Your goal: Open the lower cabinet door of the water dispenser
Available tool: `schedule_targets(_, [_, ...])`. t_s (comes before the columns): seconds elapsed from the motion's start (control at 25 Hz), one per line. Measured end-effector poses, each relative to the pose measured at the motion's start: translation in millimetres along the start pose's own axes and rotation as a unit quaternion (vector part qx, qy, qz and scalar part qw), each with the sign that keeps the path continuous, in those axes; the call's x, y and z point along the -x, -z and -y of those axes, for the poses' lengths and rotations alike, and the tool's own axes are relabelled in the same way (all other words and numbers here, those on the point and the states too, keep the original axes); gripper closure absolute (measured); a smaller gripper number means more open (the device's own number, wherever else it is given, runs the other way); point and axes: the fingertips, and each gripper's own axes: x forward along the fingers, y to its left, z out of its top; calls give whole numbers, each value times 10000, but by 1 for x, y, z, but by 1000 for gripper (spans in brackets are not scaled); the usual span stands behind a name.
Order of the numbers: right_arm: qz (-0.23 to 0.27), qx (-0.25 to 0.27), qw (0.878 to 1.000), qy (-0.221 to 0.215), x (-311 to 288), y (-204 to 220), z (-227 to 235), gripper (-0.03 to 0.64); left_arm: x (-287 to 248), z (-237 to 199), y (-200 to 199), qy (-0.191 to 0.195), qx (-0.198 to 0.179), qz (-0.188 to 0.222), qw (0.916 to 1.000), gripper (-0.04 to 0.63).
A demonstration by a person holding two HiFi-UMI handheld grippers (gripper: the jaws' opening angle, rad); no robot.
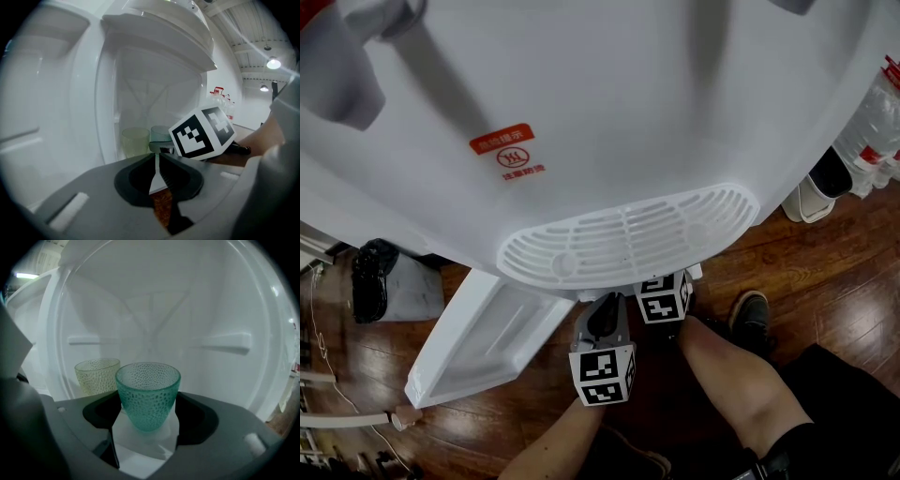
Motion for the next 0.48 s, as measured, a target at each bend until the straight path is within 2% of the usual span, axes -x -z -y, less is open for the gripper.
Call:
schedule_targets(0.32, [-394,-146,9989,-223,7,17,-5,209,10,6,-12,75,31,66,9999,511])
schedule_targets(0.48, [-544,-182,9981,-219,19,25,-5,210,19,5,-19,112,-56,112,9999,511])
